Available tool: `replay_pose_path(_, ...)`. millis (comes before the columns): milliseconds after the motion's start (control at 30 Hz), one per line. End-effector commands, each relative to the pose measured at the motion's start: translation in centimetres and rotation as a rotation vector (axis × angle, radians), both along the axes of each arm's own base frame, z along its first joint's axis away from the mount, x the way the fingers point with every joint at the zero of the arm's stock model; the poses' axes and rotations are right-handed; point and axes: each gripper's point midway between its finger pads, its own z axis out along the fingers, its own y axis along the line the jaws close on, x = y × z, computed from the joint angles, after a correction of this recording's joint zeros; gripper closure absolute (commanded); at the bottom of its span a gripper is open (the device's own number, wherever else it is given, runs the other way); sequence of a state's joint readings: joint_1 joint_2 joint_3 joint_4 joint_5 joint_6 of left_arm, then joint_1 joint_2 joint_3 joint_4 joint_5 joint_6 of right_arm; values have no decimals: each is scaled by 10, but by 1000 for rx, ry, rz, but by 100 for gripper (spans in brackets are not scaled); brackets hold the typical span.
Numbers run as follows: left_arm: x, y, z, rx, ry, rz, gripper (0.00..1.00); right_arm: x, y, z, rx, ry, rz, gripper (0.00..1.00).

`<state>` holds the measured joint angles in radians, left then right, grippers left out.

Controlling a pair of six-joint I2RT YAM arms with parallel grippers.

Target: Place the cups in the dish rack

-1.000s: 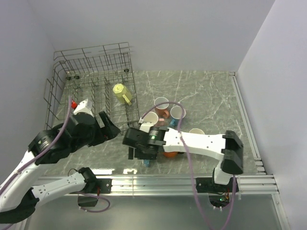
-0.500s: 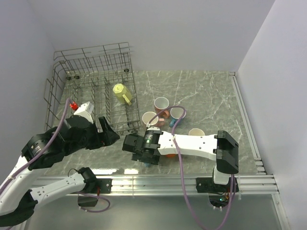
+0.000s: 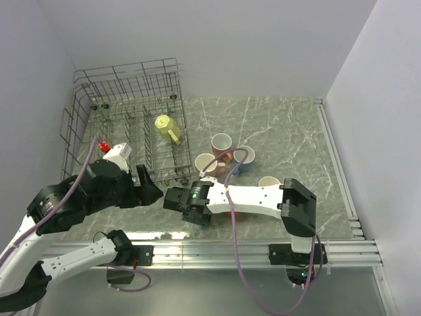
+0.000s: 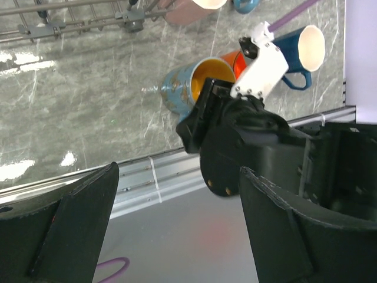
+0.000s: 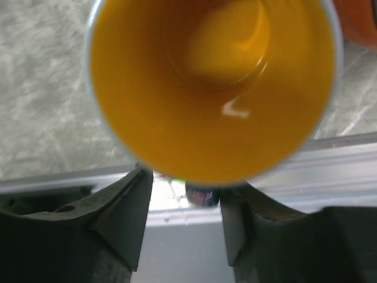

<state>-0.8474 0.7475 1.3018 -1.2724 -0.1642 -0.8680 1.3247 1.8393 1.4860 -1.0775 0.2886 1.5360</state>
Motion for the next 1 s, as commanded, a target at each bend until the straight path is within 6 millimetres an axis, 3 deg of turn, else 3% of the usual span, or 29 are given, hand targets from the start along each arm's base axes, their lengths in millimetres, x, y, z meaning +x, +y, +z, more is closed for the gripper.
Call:
replay_pose_path(0, -10, 4, 9, -10, -14, -44, 12, 14, -3, -9, 4, -41, -71, 48)
replay_pose_path(233, -16, 9, 2, 2, 7, -52, 12, 21, -24, -16, -40, -66, -113, 66)
replay_pose_path(333, -14, 9, 5, 6, 0, -46, 12, 24, -27, -17, -61, -78, -104, 79)
replay_pose_path(433, -12, 7, 5, 5, 3, -40, 12, 25, -31, -15, -81, -94, -95, 99)
replay_pose_path(667, -8, 2, 5, -12, 14, -19, 12, 34, -33, 6, -109, -147, -32, 100)
replay_pose_path(767, -6, 0, 2, -17, 22, -6, 13, 38, -26, 30, -88, -186, -4, 100)
replay_pose_path(900, -3, 1, 3, -24, 17, 18, 12, 44, -10, 94, 42, -274, 15, 100)
replay_pose_path(967, 0, 2, 5, -23, 6, 32, 12, 46, -5, 115, 90, -297, 37, 100)
